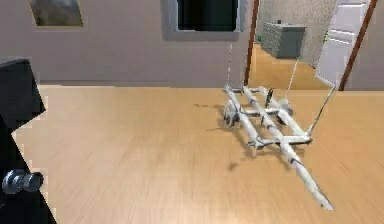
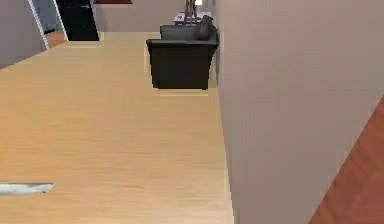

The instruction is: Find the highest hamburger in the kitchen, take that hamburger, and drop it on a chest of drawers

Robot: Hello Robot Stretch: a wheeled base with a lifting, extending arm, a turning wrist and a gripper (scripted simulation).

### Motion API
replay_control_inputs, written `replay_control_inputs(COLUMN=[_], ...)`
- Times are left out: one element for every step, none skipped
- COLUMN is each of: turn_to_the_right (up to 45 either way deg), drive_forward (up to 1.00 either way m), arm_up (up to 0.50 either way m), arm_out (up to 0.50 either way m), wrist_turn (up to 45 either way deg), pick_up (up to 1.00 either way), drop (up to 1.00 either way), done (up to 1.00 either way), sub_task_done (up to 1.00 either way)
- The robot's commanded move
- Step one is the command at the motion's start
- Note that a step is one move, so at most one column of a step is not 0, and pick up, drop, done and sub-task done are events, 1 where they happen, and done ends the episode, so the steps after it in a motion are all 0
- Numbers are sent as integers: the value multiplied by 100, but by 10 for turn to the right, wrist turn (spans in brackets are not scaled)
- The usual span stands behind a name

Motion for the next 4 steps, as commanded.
replay_control_inputs(turn_to_the_right=[450, 300, 0, 0], drive_forward=[0, 0, 100, 55], arm_up=[0, 0, 0, 0], arm_out=[0, 0, 0, 0], wrist_turn=[0, 0, 0, 0], pick_up=[0, 0, 0, 0], drop=[0, 0, 0, 0], done=[0, 0, 0, 0], sub_task_done=[0, 0, 0, 0])
